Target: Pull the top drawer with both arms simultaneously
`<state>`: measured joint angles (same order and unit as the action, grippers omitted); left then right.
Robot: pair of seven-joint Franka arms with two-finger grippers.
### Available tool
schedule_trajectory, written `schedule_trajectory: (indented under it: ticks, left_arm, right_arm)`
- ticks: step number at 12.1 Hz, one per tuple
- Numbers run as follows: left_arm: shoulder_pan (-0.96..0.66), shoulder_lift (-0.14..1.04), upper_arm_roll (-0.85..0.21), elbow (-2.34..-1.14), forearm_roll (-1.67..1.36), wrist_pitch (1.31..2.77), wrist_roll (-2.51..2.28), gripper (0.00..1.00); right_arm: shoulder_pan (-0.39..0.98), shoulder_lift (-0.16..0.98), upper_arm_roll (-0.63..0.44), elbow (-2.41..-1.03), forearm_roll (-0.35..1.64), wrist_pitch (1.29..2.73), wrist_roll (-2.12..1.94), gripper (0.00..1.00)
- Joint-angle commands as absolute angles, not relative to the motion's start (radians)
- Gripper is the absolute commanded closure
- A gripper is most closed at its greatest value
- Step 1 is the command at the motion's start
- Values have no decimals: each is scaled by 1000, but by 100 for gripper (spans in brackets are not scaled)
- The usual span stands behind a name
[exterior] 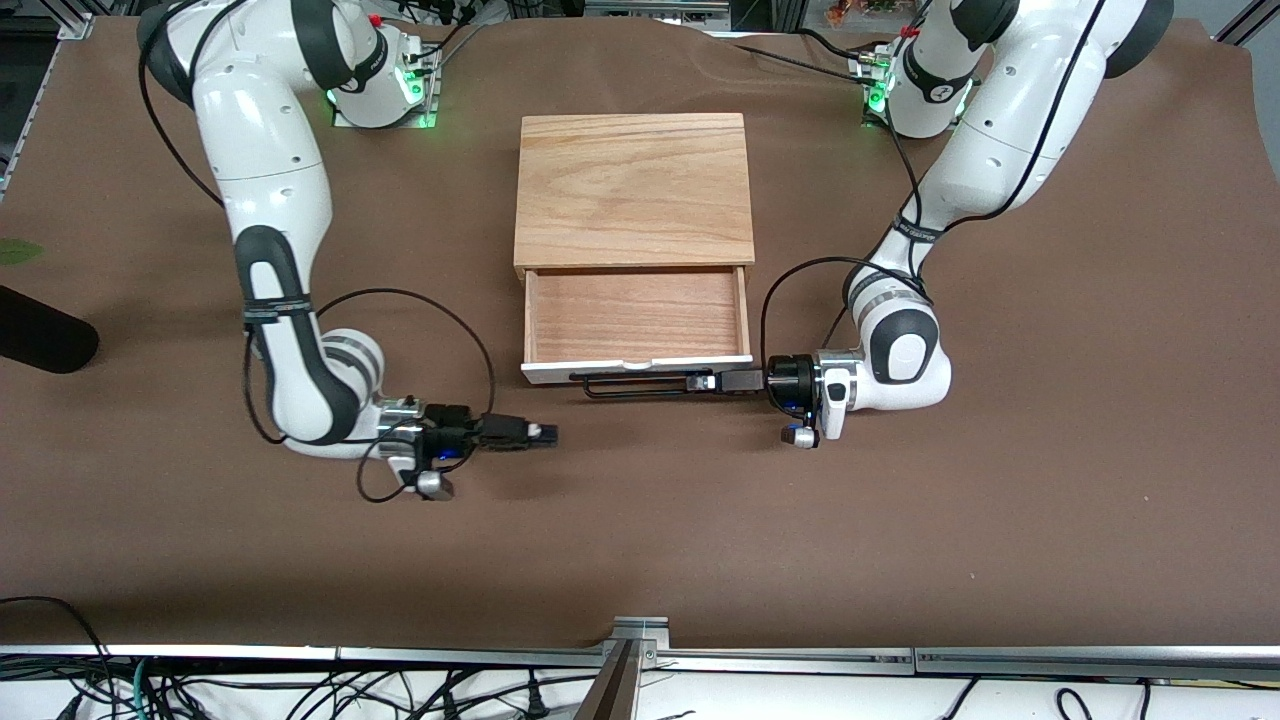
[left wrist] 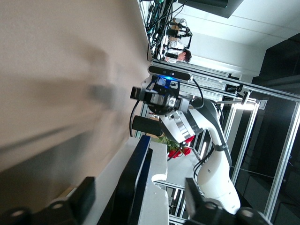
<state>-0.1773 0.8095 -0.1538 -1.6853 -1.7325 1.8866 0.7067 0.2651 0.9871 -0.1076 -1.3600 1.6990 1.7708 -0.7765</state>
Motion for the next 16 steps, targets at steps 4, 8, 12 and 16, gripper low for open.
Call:
schedule_trajectory:
  ticks: [4,8,12,16]
  left_arm:
    - [-158,733,-143,-1743,-1663,1861,577,0]
    - [-130,674,-77,-1643,-1421,1859,399,0]
    - [-109,556,-31,-1661,-1204,1870,358,0]
    - [-98,282,2,-1770,-753,1861,182,0]
  right_arm:
    - [291,956,-228,-1313,1480,1772,-660,0]
    - [287,829,-337,-1287,1090,1720,-615,0]
    - [290,755,-474,-1287,869,1573,-607,0]
    - [304,643,-557,-1272,582,1453,-507,0]
